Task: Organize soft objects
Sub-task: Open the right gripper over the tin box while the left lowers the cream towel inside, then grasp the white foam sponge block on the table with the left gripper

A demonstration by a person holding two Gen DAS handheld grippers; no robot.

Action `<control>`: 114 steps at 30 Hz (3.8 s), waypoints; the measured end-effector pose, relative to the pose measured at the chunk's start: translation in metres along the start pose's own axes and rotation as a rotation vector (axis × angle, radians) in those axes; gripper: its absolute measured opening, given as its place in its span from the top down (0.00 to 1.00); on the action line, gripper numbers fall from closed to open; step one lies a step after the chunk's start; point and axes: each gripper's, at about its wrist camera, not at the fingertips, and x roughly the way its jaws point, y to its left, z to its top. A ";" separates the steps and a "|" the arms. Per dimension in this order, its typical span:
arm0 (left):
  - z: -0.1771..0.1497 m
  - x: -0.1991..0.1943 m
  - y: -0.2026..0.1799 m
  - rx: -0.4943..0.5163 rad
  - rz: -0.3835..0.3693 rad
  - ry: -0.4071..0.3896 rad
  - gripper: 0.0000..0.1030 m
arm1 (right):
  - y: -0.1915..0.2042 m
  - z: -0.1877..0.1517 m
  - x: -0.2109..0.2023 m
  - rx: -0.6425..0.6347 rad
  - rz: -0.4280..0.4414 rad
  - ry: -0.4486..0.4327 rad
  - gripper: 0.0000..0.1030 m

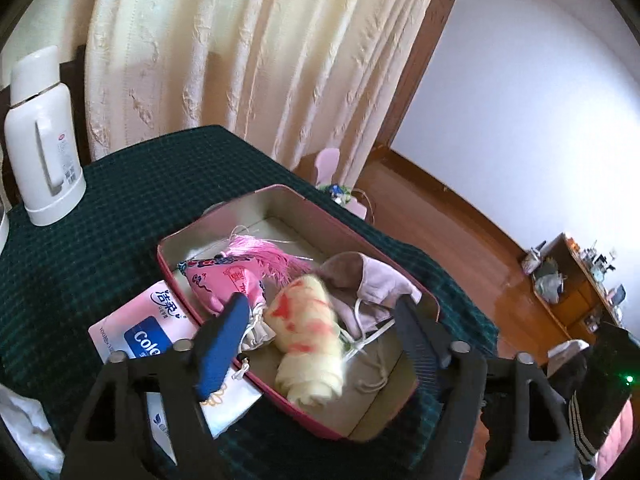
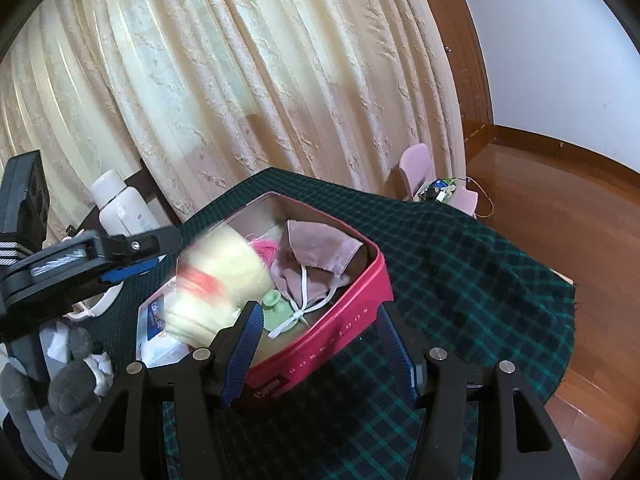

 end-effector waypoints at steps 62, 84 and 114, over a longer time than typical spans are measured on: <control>-0.140 -0.221 0.218 -0.421 0.665 -0.219 0.20 | 0.212 -0.055 0.026 -0.305 0.381 0.196 0.29; -0.251 -0.324 0.244 -0.662 0.965 -0.206 0.20 | 0.300 -0.115 0.021 -0.445 0.550 0.315 0.26; -0.360 -0.357 0.304 -1.060 0.964 -0.152 0.09 | 0.300 -0.132 0.016 -0.469 0.524 0.327 0.24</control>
